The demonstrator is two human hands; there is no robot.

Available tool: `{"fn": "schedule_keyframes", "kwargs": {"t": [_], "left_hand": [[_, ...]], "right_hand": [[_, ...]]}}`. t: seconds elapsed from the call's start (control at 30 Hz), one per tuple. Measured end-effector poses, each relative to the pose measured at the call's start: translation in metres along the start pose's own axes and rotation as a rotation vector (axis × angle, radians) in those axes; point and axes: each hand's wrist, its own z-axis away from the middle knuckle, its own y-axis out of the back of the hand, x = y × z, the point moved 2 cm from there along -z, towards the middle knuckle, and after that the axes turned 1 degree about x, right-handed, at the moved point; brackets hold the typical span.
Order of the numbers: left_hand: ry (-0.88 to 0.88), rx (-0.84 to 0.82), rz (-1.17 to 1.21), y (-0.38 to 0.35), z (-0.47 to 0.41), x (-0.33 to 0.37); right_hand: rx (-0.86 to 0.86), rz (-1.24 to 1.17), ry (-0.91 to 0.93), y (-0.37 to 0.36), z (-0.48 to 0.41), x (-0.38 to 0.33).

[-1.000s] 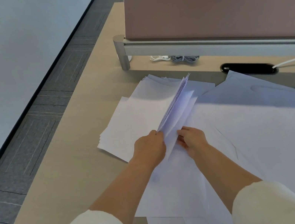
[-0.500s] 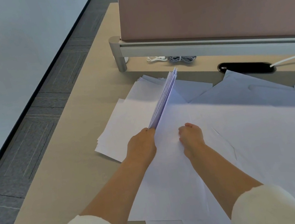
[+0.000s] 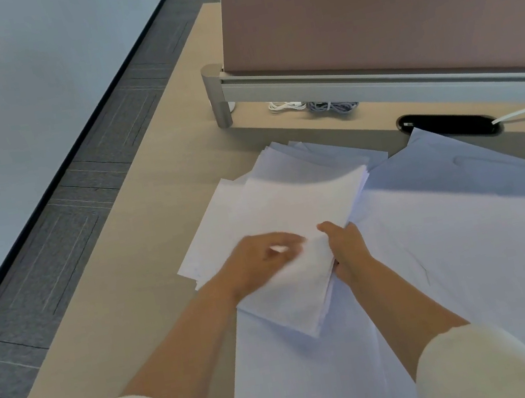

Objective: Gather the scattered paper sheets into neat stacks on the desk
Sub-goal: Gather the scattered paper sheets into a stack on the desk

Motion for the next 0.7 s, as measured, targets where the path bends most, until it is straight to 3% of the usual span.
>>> {"fn": "schedule_keyframes", "kwargs": {"t": [0.07, 0.13, 0.2, 0.27, 0.47, 0.7], "left_hand": [[0.037, 0.379, -0.035, 0.027, -0.005, -0.023], [0.228, 0.538, -0.187, 0.048, -0.012, -0.047], [0.507, 0.451, -0.310, 0.058, -0.018, -0.069], [0.639, 0.379, -0.396, 0.061, -0.019, -0.081], [0.663, 0.419, -0.366, 0.062, -0.017, -0.092], [0.612, 0.352, -0.291, 0.063, -0.022, -0.097]], "right_hand": [[0.023, 0.043, 0.027, 0.002, 0.000, 0.001], [0.021, 0.091, 0.073, 0.004, -0.002, 0.004], [0.009, 0.084, 0.102, 0.007, -0.003, 0.003], [-0.035, 0.008, 0.090, 0.012, -0.002, 0.000], [-0.292, 0.082, 0.044, 0.038, 0.009, -0.019], [-0.310, 0.201, 0.027, 0.065, 0.019, -0.011]]}}
